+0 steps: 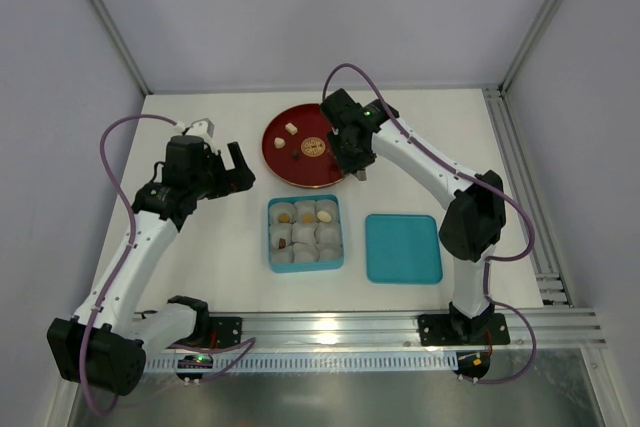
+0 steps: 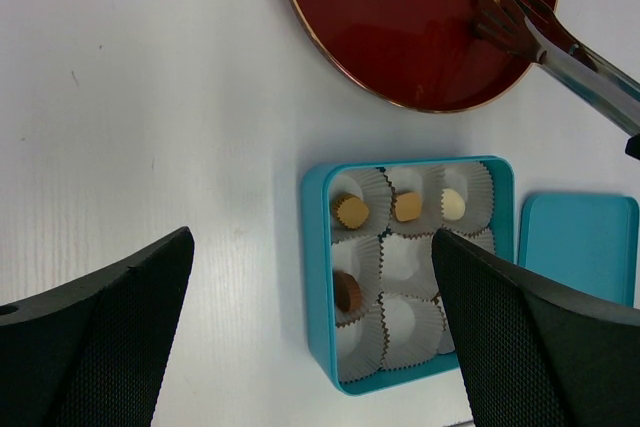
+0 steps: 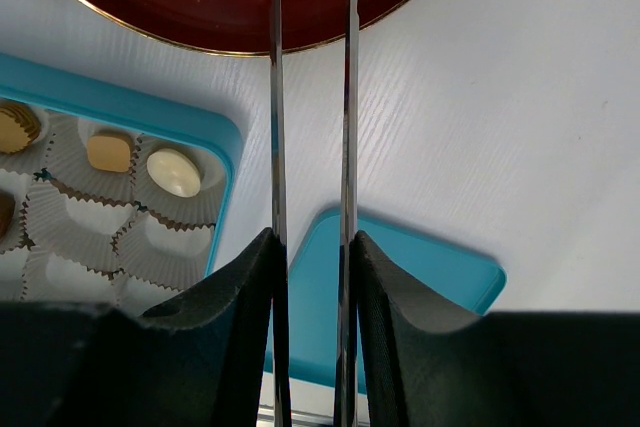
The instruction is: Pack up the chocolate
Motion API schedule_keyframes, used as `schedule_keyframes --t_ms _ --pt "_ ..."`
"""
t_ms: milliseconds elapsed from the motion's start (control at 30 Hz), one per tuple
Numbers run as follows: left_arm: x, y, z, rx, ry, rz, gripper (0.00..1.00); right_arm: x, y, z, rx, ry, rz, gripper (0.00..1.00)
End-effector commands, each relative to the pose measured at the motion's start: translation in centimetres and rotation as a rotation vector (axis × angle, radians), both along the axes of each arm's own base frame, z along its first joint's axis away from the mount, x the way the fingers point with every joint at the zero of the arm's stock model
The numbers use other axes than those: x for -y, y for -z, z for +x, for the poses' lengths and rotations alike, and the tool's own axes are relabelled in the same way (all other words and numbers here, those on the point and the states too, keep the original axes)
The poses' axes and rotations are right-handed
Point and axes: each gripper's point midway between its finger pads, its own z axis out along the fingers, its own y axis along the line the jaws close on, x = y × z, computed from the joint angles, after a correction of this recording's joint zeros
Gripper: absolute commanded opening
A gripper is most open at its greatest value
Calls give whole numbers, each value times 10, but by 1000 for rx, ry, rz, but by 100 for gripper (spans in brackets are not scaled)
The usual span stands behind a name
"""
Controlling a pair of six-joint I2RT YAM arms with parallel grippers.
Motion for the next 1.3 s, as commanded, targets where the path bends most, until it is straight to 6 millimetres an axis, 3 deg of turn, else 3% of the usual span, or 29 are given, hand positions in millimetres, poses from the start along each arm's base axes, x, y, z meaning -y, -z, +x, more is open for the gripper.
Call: schedule_keyframes --t_ms 0,1267 --pt "3 -7 6 35 14 -19 100 -4 -9 5 29 -14 5 37" --pt "3 -7 6 32 10 -23 100 -5 12 -3 -16 -31 -9 39"
